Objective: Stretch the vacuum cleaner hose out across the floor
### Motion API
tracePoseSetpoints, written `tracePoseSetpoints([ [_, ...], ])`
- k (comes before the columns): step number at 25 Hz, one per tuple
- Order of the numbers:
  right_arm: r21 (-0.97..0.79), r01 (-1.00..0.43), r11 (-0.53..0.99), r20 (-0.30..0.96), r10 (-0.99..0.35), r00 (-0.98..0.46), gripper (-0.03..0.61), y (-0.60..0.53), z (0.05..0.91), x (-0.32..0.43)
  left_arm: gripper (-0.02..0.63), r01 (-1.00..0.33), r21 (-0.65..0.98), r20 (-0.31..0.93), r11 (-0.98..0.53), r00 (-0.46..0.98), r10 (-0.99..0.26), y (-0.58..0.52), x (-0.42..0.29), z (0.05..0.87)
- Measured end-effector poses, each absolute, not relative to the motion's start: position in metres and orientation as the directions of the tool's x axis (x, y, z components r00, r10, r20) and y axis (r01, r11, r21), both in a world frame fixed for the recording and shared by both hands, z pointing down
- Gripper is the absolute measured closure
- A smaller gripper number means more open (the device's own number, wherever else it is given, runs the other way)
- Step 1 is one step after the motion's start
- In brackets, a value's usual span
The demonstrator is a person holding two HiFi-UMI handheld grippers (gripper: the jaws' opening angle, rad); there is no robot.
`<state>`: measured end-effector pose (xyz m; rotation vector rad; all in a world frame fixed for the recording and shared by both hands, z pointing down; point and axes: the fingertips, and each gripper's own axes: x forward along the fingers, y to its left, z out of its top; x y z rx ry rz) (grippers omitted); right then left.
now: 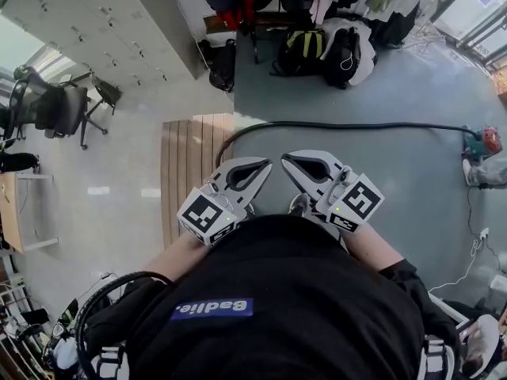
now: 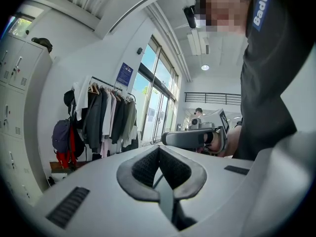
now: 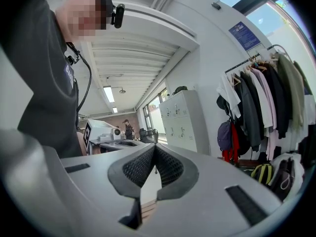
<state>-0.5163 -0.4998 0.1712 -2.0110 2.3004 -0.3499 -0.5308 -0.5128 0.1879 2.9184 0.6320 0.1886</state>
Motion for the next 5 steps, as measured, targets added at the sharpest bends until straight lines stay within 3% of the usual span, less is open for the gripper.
tracePoseSetpoints([
  [5, -0.209, -0.970, 0.124, 0.109, -0.983, -0.149, 0.574, -0.5061, 0.1733, -0.5243, 0.606, 0.398, 0.179, 0.098, -0.900, 0.903, 0.419, -0.5166, -0.5368, 0.1910],
])
